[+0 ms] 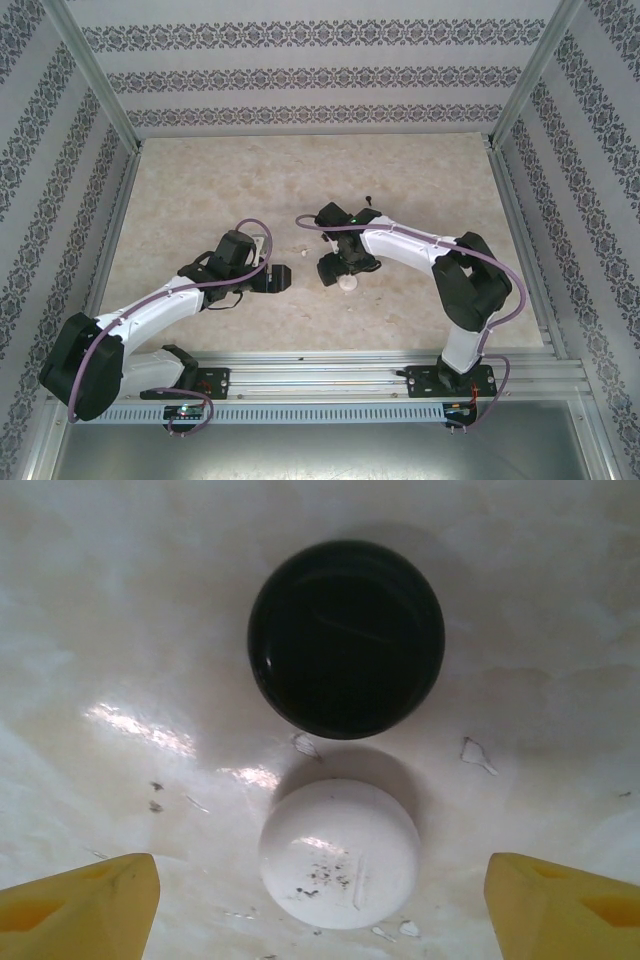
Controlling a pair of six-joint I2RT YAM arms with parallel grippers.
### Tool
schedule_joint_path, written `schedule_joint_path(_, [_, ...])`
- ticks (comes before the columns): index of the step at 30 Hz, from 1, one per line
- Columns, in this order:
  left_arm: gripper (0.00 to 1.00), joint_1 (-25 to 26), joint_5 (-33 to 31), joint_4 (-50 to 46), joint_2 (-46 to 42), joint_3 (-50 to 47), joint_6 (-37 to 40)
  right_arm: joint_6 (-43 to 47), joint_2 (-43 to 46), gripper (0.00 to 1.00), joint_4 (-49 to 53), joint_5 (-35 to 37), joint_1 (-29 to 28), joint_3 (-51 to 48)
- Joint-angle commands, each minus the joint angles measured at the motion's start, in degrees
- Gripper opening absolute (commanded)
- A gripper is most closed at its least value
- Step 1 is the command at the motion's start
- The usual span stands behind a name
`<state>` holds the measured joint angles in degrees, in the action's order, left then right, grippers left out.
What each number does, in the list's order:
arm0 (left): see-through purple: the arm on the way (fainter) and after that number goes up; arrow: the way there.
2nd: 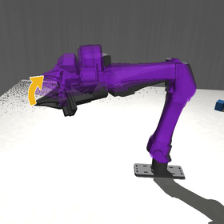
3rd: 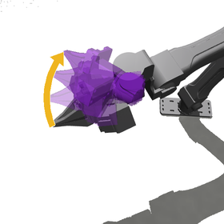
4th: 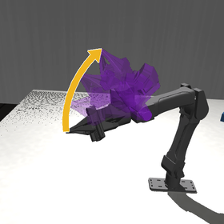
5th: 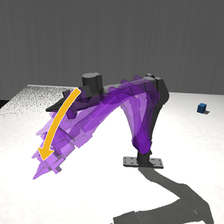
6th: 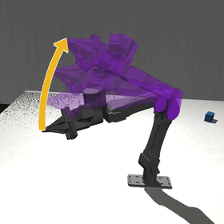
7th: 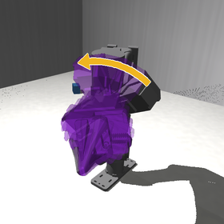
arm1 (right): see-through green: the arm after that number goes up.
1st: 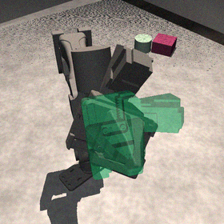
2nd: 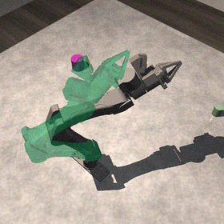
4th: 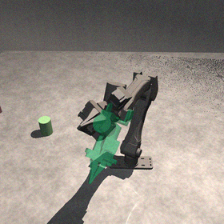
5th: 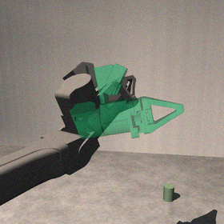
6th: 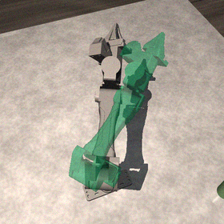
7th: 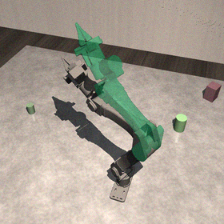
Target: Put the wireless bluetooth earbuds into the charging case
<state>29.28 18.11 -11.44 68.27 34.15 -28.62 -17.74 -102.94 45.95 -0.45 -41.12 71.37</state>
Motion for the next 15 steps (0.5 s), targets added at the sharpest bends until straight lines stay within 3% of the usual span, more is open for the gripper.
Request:
schedule_joint_path(1, [0.86, 0.74, 3.63, 3.05, -0.35, -0.55, 1.51, 1.82, -0.25, 0.85, 1.69, 1.84, -0.14, 0.41])
schedule_joint_path(15, [0.79, 0.71, 5.79, -0.08, -0.25, 1.41, 2.12, 4.9, -3.56, 0.74, -3.84, -2.97, 0.08, -3.89])
